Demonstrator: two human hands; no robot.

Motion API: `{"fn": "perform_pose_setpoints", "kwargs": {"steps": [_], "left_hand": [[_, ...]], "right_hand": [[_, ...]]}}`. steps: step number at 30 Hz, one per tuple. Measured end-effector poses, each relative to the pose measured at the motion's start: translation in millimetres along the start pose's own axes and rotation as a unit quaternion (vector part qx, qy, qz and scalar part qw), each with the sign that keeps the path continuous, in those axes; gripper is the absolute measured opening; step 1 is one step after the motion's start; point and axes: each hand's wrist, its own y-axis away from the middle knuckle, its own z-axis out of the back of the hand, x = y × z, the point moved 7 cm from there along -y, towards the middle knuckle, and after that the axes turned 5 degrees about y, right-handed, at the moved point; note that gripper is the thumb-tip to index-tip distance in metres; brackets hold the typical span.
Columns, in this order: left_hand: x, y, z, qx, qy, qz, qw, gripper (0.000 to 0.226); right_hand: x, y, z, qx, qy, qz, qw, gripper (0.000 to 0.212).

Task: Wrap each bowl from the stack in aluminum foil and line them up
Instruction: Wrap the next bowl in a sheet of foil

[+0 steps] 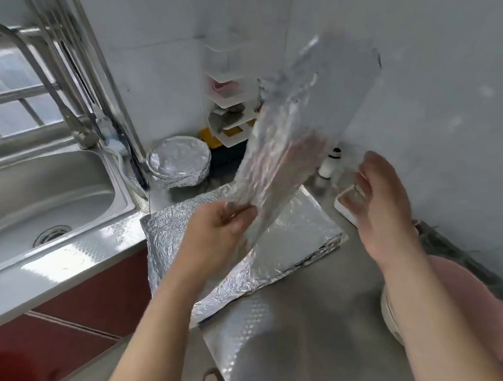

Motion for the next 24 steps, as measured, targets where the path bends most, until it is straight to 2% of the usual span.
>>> {"fn": "perform_pose_setpoints", "kwargs": {"steps": [3, 4, 5, 7, 9, 11, 12, 15, 16, 18, 20, 21, 23, 24], "left_hand": [[-7, 1, 30, -0.01, 0.127, 0.021, 0.992, 0.023], [-1, 2, 40, -0.011, 0.147, 0.03, 0.989, 0.026], [7, 3, 48, -0.011, 0.167, 0.045, 0.985, 0.025], [29, 8, 58, 0.001, 0.178, 0.093, 0.98, 0.009], [48, 14, 61, 0.016, 0.2, 0.139, 0.97, 0.059], [61, 19, 64, 0.0, 0.23, 0.165, 0.959, 0.069], [65, 21, 63, -0.005, 0.238, 0.176, 0.955, 0.073], [71, 21, 67, -0.019, 0.234, 0.198, 0.952, 0.117], [70, 18, 69, -0.023, 0.244, 0.196, 0.95, 0.12], [68, 9, 75, -0.055, 0.276, 0.196, 0.939, 0.111], [62, -2, 82, -0.09, 0.278, 0.189, 0.937, 0.083], [58, -8, 84, -0.097, 0.271, 0.181, 0.941, 0.073], [45, -21, 90, -0.105, 0.257, 0.158, 0.948, 0.074], [37, -27, 94, -0.112, 0.258, 0.144, 0.949, 0.074]], "right_hand": [[-11, -5, 10, 0.03, 0.086, -0.045, 0.995, 0.069], [-7, -9, 16, 0.038, 0.102, -0.038, 0.993, 0.067], [-5, -15, 20, 0.048, 0.114, -0.042, 0.991, 0.057], [0, -20, 19, 0.091, 0.109, -0.074, 0.987, 0.051], [2, -19, 6, 0.158, 0.106, -0.101, 0.977, 0.057], [1, -18, -5, 0.187, 0.138, -0.107, 0.967, 0.046], [-1, -19, -7, 0.183, 0.147, -0.111, 0.966, 0.048], [-3, -18, -18, 0.195, 0.149, -0.115, 0.963, 0.081], [-3, -19, -19, 0.202, 0.153, -0.114, 0.961, 0.076], [-1, -21, -20, 0.213, 0.167, -0.112, 0.956, 0.07], [7, -24, -22, 0.212, 0.184, -0.097, 0.955, 0.083], [15, -23, -24, 0.212, 0.178, -0.09, 0.957, 0.076], [34, -26, -30, 0.208, 0.174, -0.069, 0.96, 0.037], [45, -28, -32, 0.204, 0.171, -0.053, 0.962, 0.025]]}}
